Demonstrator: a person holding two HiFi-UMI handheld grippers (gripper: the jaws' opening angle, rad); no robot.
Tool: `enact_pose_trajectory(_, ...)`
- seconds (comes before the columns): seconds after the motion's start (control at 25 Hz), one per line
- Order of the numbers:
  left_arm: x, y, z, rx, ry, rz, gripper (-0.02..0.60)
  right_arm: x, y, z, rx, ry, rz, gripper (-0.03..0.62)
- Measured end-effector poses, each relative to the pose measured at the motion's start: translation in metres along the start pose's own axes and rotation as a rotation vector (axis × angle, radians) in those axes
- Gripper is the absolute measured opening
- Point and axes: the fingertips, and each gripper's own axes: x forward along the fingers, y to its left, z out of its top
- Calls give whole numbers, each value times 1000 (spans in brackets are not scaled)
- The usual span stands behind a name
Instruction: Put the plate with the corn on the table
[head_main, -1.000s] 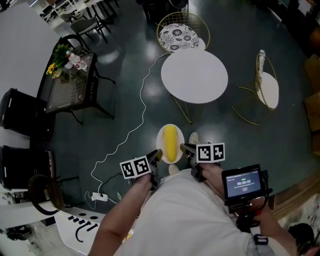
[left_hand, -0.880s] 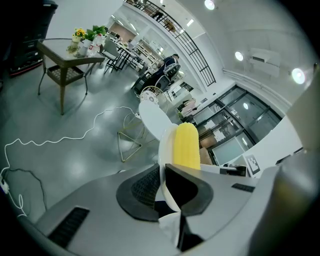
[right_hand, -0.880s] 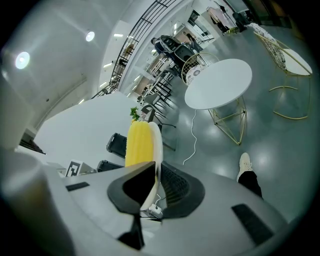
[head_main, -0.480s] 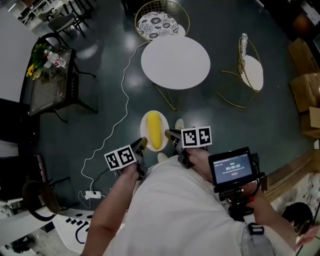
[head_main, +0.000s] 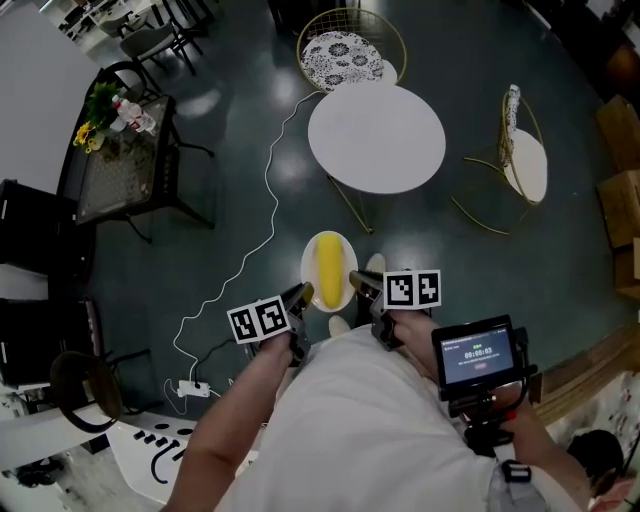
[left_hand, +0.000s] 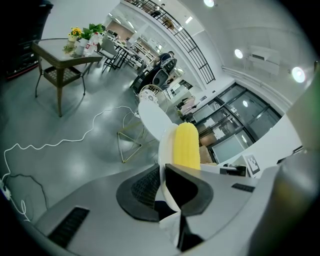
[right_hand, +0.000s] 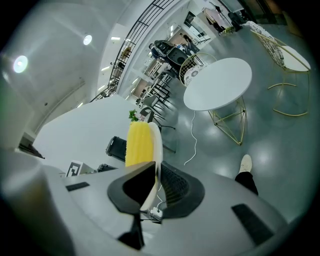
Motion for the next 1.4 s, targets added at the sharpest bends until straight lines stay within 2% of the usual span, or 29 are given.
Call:
enact_pose_trajectory(0.4,22,10,21,-16,1,21,41,18,-12,24,4,28,18,43)
enact_pose_trajectory(0.56,39,12,43,-26,-4,26,41,31,-21,50,5,38,14,43)
enact_pose_trajectory(1.12,47,12,54,-31,6,11,41,33,-23,62,8,37,2,43)
enact_pose_trajectory(1.4,68,1,74,-30,27,5,41,32,-33,90,26,32,-6,43)
